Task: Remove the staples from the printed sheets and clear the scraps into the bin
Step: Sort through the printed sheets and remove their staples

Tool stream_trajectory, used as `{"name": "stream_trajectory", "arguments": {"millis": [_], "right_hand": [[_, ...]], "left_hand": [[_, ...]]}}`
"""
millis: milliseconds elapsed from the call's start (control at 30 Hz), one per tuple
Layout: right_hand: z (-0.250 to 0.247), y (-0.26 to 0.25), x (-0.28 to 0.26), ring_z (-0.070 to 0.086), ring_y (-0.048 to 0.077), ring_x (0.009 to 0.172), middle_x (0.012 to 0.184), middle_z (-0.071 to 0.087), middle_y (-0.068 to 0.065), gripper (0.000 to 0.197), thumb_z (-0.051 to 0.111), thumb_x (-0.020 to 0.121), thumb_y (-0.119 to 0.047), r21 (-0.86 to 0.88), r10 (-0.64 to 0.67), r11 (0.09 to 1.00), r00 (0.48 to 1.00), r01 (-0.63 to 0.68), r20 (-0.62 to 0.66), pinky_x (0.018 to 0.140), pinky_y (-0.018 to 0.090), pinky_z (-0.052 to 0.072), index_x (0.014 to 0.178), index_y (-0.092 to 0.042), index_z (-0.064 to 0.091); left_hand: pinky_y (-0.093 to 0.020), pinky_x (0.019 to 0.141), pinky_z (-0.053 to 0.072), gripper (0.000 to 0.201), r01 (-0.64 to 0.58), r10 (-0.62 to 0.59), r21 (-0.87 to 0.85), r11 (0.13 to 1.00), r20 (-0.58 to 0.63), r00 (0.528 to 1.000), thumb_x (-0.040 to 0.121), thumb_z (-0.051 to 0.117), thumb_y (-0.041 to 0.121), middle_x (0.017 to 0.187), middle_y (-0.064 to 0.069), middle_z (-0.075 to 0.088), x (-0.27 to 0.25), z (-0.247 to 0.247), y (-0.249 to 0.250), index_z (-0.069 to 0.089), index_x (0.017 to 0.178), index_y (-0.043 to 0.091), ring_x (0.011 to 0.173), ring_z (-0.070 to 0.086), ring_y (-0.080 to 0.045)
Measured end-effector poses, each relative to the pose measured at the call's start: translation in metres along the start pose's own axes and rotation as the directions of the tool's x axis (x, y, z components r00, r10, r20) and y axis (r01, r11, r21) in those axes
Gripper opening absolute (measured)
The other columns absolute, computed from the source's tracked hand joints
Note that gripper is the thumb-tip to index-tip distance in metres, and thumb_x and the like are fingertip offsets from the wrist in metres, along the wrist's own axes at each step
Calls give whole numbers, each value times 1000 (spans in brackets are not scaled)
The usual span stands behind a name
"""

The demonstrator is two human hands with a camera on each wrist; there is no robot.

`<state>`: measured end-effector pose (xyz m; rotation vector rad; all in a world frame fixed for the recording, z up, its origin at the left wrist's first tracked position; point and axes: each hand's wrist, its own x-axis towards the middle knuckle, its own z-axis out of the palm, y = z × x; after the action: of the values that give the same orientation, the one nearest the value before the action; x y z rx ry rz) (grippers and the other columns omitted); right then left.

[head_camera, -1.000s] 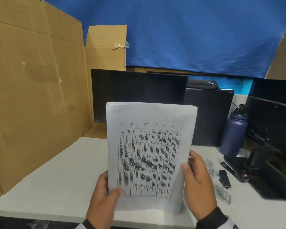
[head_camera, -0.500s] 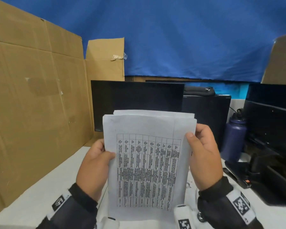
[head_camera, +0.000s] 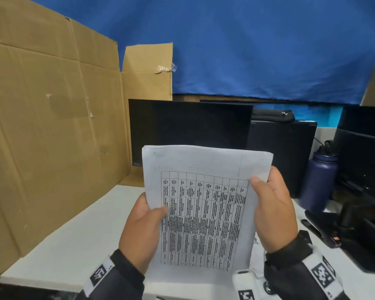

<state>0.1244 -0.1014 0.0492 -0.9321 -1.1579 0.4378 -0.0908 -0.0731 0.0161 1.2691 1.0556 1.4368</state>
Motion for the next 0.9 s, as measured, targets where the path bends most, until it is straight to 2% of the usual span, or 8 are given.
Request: {"name": "stream_trajectory", "arguments": {"millis": [233, 400, 500, 567, 633, 767, 867, 900], "right_hand": [[1, 4, 3, 67, 28, 95, 97, 70, 7, 15, 47, 96, -17, 8, 14, 1000, 999, -14, -33, 80, 46, 55, 95, -18, 61], [2, -2, 2, 70, 17, 93, 97, 73, -2, 30, 41, 100, -5, 29, 26, 999, 1000, -26, 4, 77, 35, 55, 97, -23, 65], [2, -3, 3, 70, 15, 92, 96, 73, -3, 25, 44, 100, -8, 20, 37, 999, 999, -37, 3, 78, 36, 55, 97, -22, 65], [2, -1, 4, 70, 14, 91, 95, 73, -5, 23, 45, 100, -11, 0, 29, 1000, 1000, -29, -9, 77, 35, 54, 96, -23, 64], [2, 1, 5, 70, 17, 92, 96, 73, -4, 21, 47, 100, -14, -20, 0, 1000, 1000, 0, -22, 78, 40, 55, 93, -27, 63], [2, 5, 2, 69, 22, 92, 97, 71, -2, 15, 50, 94, -26, -69, -75, 995, 996, 71, -55, 80, 50, 57, 90, -36, 61], [2, 6, -1, 69, 21, 94, 100, 71, -3, 15, 49, 95, -28, -114, -112, 988, 992, 104, -61, 81, 52, 57, 95, -40, 59], [3, 7, -1, 70, 20, 94, 100, 71, -4, 17, 50, 97, -26, -124, -118, 986, 991, 110, -64, 81, 52, 58, 96, -40, 59]], "left_hand": [[-42, 91, 54, 38, 22, -23, 44, 999, 36, 999, 94, 51, -10, 104, 1, 80, 2, -6, -14, 72, 110, 17, 101, 74, -21], [-45, 97, 53, 32, 34, -36, 32, 999, 45, 998, 97, 53, -4, 106, 3, 79, 2, -8, -19, 73, 111, 17, 102, 74, -19], [-51, 100, 52, 21, -22, 16, 110, 994, 57, 998, 96, 62, 15, 109, 7, 78, 4, -9, -23, 72, 113, 24, 105, 73, -17], [-51, 99, 53, 29, -60, 51, 149, 987, 63, 997, 87, 62, 32, 111, 11, 77, 3, -7, -22, 69, 115, 31, 107, 71, -14], [-51, 99, 53, 34, -74, 67, 164, 984, 48, 997, 83, 61, 37, 112, 13, 76, 3, -5, -23, 68, 116, 34, 107, 71, -13], [-52, 97, 54, 25, -81, 79, 136, 987, 19, 997, 85, 66, 31, 109, 8, 78, 5, -6, -28, 71, 108, 41, 105, 72, -18], [-52, 96, 54, 23, 20, -21, 27, 999, 28, 999, 93, 65, 7, 106, 0, 79, 7, -9, -31, 77, 103, 24, 103, 73, -26], [-53, 96, 54, 21, 52, -52, 9, 999, 58, 997, 91, 66, 8, 106, -2, 79, 6, -9, -31, 78, 103, 22, 104, 73, -27]]}}
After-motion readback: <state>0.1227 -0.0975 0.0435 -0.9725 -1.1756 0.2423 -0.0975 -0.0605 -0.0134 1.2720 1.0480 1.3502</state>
